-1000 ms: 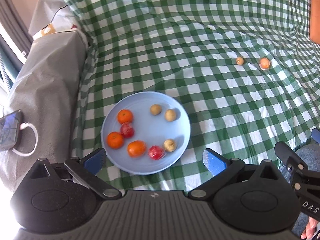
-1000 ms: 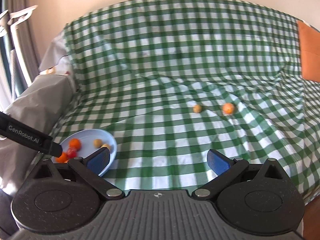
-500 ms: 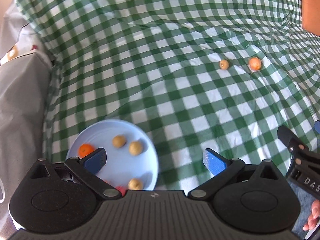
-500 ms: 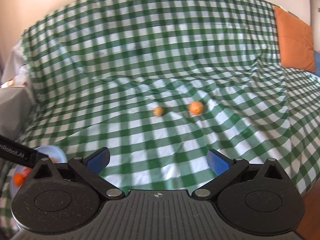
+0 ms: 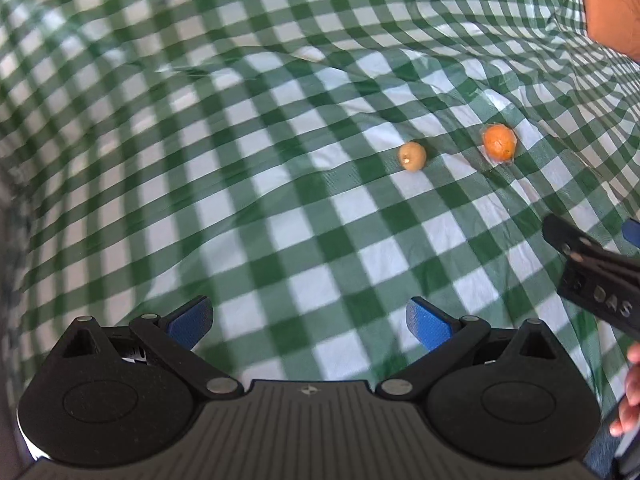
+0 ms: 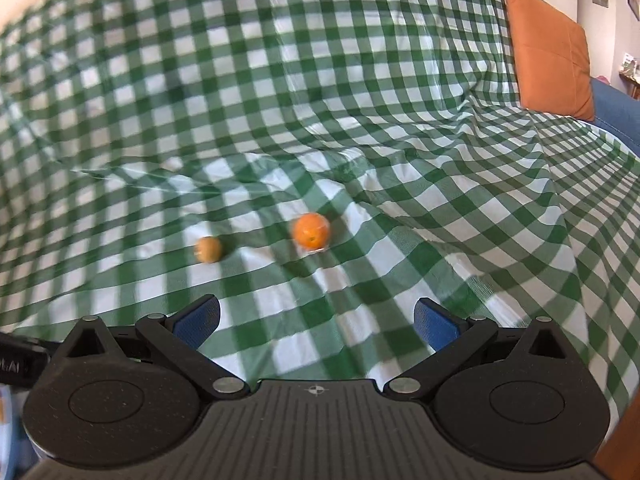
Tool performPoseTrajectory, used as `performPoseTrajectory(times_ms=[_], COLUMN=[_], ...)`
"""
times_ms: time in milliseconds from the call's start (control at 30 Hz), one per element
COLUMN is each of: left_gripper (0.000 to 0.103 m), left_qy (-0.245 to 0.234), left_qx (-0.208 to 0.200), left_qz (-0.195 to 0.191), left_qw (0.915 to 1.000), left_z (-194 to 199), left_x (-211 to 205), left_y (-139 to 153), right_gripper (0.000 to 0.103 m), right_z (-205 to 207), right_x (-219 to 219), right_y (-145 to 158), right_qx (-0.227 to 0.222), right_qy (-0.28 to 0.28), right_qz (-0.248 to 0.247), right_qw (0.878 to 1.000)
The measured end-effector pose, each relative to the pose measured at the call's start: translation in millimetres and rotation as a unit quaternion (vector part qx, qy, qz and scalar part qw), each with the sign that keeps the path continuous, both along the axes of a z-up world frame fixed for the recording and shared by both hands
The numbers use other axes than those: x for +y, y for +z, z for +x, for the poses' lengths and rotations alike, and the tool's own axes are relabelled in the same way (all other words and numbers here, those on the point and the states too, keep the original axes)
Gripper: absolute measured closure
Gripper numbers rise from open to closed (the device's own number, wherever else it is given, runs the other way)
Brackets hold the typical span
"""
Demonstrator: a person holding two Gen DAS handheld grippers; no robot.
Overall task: Organize fruits
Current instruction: 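Grasp a small brown fruit with the left tool while the right tool grasps an orange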
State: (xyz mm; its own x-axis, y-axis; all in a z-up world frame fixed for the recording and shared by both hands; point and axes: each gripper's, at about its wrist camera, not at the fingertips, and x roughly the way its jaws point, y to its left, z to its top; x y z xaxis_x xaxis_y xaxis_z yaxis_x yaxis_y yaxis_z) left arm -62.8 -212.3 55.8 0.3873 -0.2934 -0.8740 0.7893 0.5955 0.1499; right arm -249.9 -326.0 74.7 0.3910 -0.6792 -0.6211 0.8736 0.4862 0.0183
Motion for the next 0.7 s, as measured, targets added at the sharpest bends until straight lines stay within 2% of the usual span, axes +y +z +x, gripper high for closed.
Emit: performPoseTrajectory(times_ms=[167, 300, 400, 500, 600, 633, 700], left_gripper=[0.000, 0.000, 0.000, 0.001, 0.001, 0.003, 0.029], left_qy=[-0.019, -0.041, -0.052, -0.055, -0.054, -0.058, -0.075], left_qx=[0.016, 0.023, 0.020, 0.028, 0.028, 0.024, 0.016], left_qz=[-0.024, -0.049, -0.048, -0.038, -0.043, -0.047, -0.059], left_qw=[0.9994, 0.9977, 0.9973, 0.9974, 0.9972, 0.9969, 0.9953], left_z=[17.4, 29.6, 41.4, 55.6, 64.3, 64.6, 60.5], left_x=[-40.3, -73.5, -98.1, -118.5, -126.5, -127.3, -128.6], left_y=[-18.3, -27.5, -42.7, -59.3, -64.9, -64.2, -59.4], right_gripper=[0.001, 0.001, 0.002, 0.018, 0.026, 0.026, 0.026], right_z=[20.7, 29.9, 41.0, 52.0, 61.4, 63.3, 65.1], right_x=[-43.9, -72.3, -90.7, -106.5, -111.6, -113.4, -116.5], right_y=[-25.7, -38.9, -51.7, -66.1, -71.6, -72.9, -74.4], right_qx=[0.015, 0.005, 0.007, 0.010, 0.021, 0.022, 0.018], right_qy=[-0.007, 0.007, 0.027, 0.050, 0.056, 0.057, 0.057], right_qz=[-0.003, -0.006, -0.012, -0.009, -0.035, -0.039, -0.042], right_qw=[1.000, 1.000, 1.000, 0.999, 0.998, 0.997, 0.997])
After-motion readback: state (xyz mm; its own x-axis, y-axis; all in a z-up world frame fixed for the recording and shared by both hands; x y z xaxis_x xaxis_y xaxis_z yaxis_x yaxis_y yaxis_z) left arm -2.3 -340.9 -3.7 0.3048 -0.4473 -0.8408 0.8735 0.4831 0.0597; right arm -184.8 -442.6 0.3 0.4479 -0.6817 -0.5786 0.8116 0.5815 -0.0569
